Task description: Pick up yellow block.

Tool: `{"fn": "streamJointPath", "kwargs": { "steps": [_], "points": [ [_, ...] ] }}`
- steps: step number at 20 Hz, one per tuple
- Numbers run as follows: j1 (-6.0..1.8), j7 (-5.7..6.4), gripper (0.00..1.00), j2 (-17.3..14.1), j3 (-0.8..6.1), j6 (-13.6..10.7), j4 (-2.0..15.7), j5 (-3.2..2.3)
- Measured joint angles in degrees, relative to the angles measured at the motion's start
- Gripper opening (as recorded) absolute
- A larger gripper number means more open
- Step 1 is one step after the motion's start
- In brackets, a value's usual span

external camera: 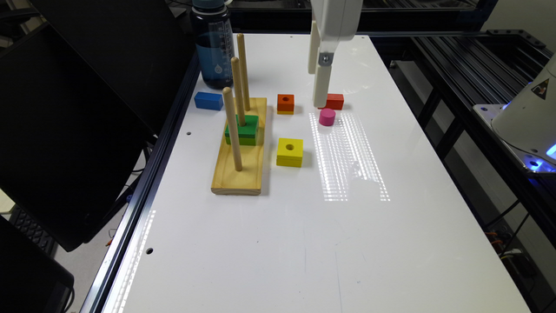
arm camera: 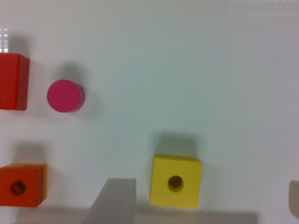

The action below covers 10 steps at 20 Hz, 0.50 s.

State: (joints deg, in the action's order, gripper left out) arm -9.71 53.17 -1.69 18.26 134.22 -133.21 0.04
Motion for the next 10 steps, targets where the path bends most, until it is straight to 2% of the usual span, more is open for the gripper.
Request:
{"fn": "streamJointPath", "kwargs": {
  "steps": [3, 5, 10],
  "points": [
    [-0.22, 0.33, 1.0, -2.1, -0.09, 2.0, 0.28, -0.91],
    [-0.47, 0.37, 1.0, -2.9, -0.11, 2.2, 0.93, -1.3],
    [-0.73, 0.37, 1.0, -3.4, -0.12, 2.2, 1.69, -1.57]
  ]
}}
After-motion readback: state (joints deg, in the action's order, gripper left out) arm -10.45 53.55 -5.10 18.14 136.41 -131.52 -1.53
